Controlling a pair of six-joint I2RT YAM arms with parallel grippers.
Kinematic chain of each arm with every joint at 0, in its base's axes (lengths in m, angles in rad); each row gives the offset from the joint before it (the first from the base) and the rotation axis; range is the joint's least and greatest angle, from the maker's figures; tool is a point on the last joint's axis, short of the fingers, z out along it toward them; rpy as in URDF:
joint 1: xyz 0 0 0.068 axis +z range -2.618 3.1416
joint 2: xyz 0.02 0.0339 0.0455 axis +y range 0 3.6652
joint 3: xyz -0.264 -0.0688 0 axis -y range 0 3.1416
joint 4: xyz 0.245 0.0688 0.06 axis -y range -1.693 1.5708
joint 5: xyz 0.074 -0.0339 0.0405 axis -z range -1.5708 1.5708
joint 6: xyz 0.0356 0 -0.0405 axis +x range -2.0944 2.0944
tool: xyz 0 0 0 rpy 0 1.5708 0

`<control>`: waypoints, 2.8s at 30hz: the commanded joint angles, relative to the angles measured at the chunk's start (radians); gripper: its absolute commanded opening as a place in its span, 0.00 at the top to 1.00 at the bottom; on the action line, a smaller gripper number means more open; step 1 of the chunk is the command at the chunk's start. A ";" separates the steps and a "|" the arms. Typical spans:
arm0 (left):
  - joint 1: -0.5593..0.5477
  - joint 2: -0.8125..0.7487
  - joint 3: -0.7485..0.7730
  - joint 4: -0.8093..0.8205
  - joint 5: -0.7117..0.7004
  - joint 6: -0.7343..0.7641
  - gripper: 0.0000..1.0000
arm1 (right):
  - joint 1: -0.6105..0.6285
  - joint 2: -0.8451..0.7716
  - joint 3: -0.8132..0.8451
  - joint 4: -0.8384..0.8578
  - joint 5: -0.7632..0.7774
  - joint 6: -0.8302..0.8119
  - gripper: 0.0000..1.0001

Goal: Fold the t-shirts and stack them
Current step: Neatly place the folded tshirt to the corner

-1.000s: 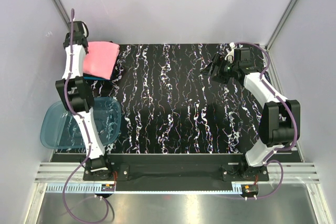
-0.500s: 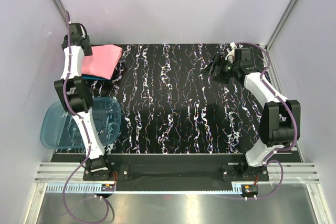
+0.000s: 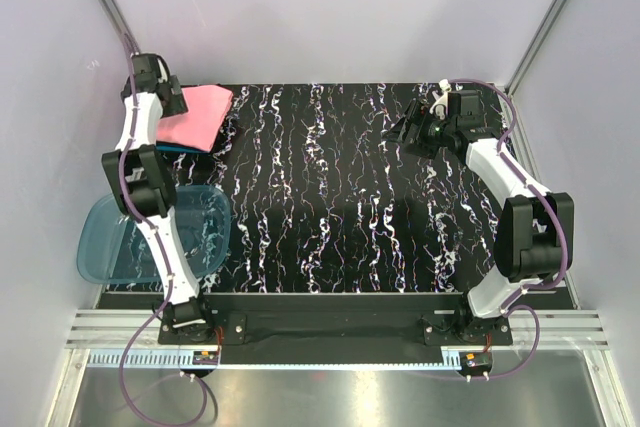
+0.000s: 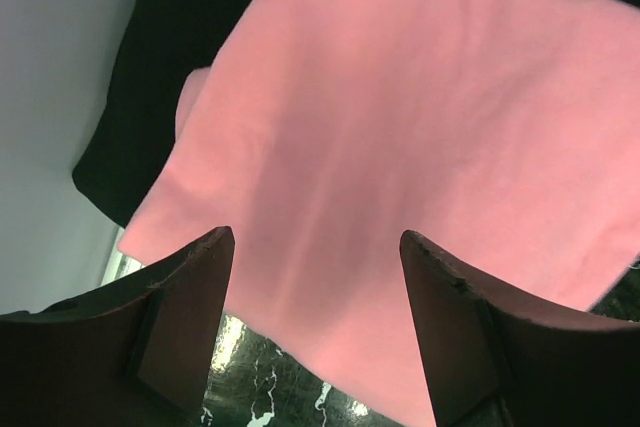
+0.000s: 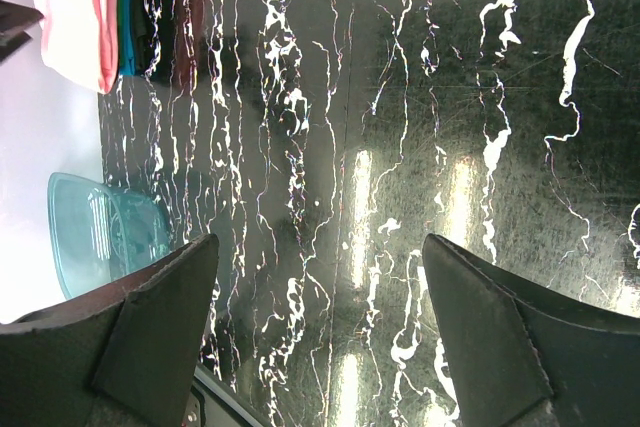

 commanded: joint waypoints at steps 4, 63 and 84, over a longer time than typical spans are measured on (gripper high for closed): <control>0.039 0.006 -0.010 -0.015 -0.009 -0.072 0.25 | -0.007 -0.045 0.008 0.031 -0.016 -0.001 0.09; -0.610 -1.276 -1.120 0.555 0.671 -0.347 0.01 | -0.007 -0.626 -0.030 -0.320 0.082 0.003 0.00; -0.610 -1.273 -1.090 0.521 0.640 -0.332 0.01 | -0.007 -0.651 -0.056 -0.287 0.094 0.014 0.00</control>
